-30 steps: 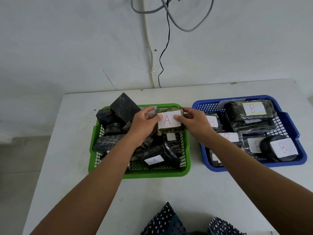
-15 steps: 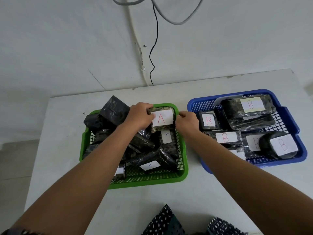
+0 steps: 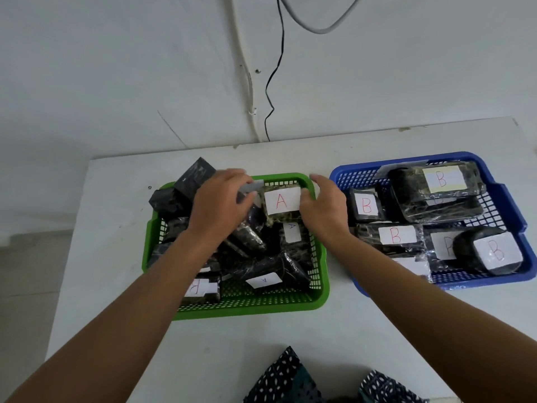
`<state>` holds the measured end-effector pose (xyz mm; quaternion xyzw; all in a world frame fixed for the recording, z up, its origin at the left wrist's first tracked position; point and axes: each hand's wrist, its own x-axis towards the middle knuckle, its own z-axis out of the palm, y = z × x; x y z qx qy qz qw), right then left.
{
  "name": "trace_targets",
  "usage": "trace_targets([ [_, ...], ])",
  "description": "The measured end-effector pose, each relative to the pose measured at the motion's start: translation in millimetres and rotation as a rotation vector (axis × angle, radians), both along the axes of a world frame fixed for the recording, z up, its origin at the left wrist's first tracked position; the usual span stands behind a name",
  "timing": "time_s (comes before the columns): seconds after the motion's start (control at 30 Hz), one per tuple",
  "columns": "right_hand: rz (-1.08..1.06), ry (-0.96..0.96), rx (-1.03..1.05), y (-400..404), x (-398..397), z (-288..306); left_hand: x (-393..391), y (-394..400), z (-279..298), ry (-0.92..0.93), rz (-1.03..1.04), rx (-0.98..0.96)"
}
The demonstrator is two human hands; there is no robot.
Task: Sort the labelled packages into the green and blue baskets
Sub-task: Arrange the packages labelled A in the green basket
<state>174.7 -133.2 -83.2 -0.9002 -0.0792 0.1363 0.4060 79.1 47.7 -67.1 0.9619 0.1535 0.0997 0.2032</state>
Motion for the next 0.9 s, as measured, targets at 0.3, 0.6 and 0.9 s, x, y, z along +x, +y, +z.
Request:
trace_targets([
  [0.3, 0.587, -0.104, -0.053, 78, -32, 11, -43, 48, 4, 0.076, 0.370, -0.093],
  [0.6, 0.645, -0.072, -0.044, 90, -46, -12, -49, 59, 30, -0.151, 0.480, -0.488],
  [0.9, 0.319, 0.832, 0.586, 65, -16, 27, -45, 60, 33, -0.117, 0.402, -0.904],
])
